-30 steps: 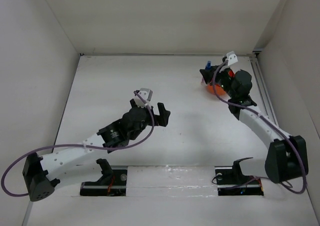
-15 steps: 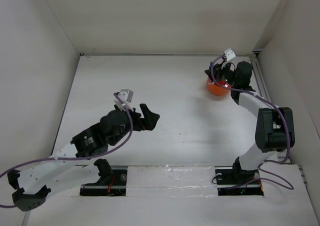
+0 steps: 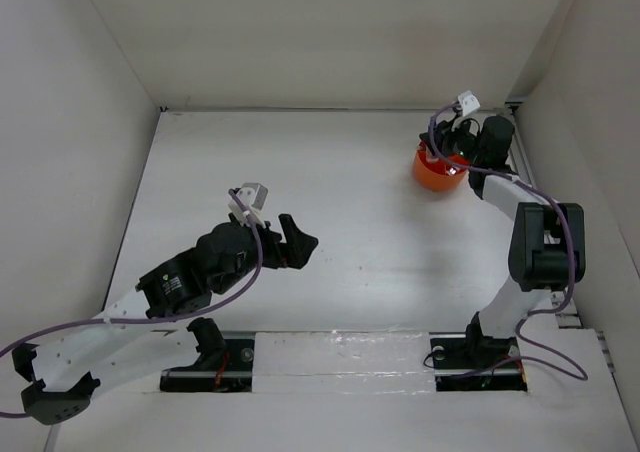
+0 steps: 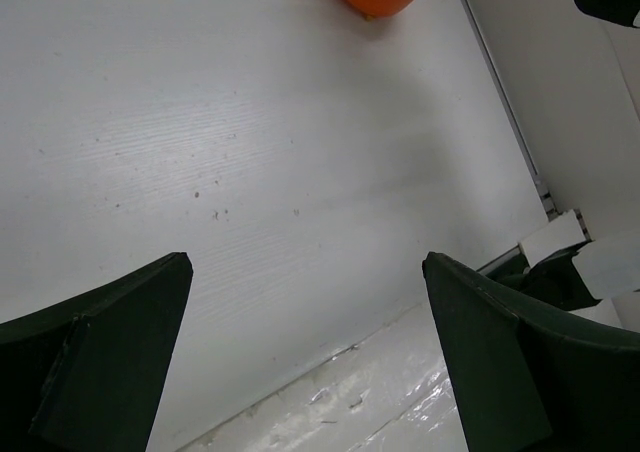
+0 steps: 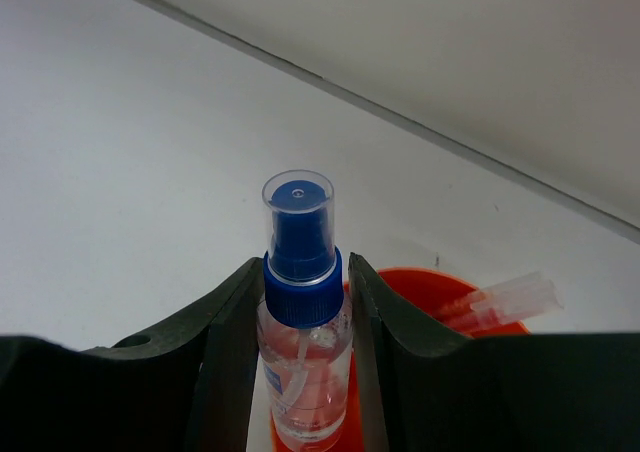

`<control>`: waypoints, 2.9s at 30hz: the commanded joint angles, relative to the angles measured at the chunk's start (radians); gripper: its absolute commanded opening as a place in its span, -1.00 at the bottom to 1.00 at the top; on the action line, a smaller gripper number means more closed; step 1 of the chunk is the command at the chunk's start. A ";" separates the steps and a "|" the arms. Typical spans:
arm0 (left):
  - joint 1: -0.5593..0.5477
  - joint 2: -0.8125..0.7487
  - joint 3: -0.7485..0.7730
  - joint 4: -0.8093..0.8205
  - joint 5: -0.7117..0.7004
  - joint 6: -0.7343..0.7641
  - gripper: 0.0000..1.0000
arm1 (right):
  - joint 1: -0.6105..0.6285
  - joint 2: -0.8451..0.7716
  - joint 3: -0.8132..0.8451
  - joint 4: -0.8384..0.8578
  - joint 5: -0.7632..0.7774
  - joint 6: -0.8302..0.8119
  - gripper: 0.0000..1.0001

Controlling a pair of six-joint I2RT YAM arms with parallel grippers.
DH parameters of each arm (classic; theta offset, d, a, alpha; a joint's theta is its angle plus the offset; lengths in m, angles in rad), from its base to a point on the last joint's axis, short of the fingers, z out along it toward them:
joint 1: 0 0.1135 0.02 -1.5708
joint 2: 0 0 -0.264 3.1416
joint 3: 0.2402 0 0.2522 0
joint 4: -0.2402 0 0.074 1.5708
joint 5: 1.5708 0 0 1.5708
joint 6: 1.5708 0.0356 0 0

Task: Sort the stationery into containers
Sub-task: Place the stationery in the storage box, then reset both arms

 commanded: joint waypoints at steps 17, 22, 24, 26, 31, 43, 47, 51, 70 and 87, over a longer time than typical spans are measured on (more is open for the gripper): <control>-0.006 -0.038 0.010 0.027 0.018 0.019 1.00 | -0.039 0.038 0.039 0.037 -0.050 -0.022 -0.79; -0.006 -0.056 0.010 0.027 0.018 0.028 1.00 | -0.039 0.056 0.030 0.047 -0.050 -0.022 -0.63; -0.006 -0.056 0.010 0.027 0.018 0.028 1.00 | -0.039 0.056 0.030 0.047 -0.050 -0.022 -0.50; -0.006 -0.056 0.010 0.027 0.018 0.028 1.00 | -0.039 0.056 0.021 0.047 -0.050 -0.022 -0.25; -0.006 -0.065 0.010 0.027 0.018 0.028 1.00 | -0.039 0.045 0.002 0.070 -0.049 -0.011 0.00; -0.006 -0.065 0.039 0.000 -0.083 0.001 1.00 | 0.117 -0.217 -0.045 0.061 0.092 0.047 1.00; -0.006 -0.045 0.117 -0.077 -0.239 -0.044 1.00 | 0.266 -0.364 -0.033 -0.102 0.307 0.013 1.00; -0.006 -0.007 0.241 -0.201 -0.425 -0.079 1.00 | 0.395 -0.499 0.000 -0.264 0.539 0.042 1.00; -0.006 -0.131 0.392 -0.409 -0.873 -0.124 1.00 | 0.641 -1.177 0.140 -1.180 1.038 0.340 1.00; -0.006 -0.369 0.258 -0.312 -0.835 -0.117 1.00 | 0.705 -1.297 0.096 -1.273 1.125 0.328 1.00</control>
